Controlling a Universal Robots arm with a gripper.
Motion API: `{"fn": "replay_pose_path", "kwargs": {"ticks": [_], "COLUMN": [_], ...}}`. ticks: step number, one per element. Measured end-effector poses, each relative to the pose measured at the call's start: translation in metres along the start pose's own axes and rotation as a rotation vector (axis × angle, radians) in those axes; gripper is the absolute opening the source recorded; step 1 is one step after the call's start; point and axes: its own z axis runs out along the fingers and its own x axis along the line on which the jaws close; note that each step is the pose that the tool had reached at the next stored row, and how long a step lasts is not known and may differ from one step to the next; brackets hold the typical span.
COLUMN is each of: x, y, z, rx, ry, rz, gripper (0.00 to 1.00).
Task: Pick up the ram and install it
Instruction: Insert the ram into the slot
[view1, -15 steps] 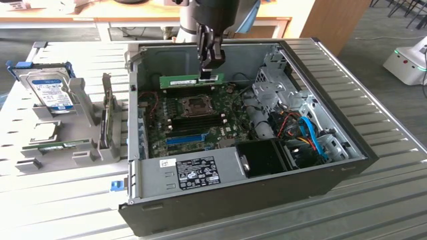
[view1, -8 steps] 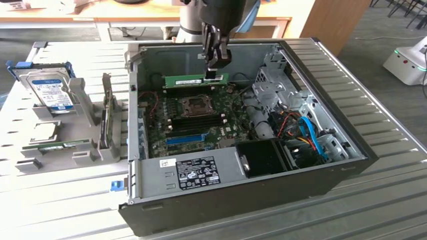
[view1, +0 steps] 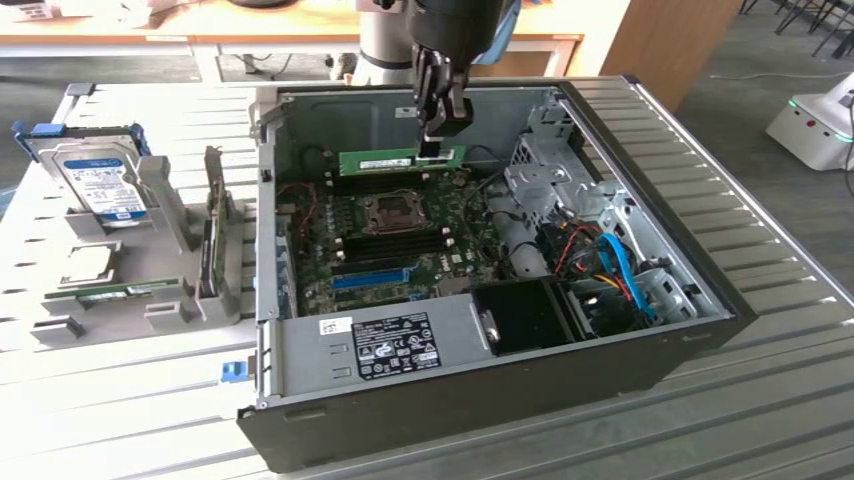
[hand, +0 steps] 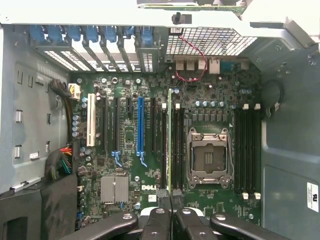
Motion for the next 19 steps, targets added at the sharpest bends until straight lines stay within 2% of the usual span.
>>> {"fn": "replay_pose_path", "kwargs": {"ticks": [10, 19], "x": [0.0000, 0.0001], "y": [0.0000, -0.0003], "z": [0.0000, 0.0068], "rx": [0.0000, 0.0004], "ry": [0.0000, -0.0001], "rz": [0.000, 0.000], "gripper": [0.12, 0.12]}}
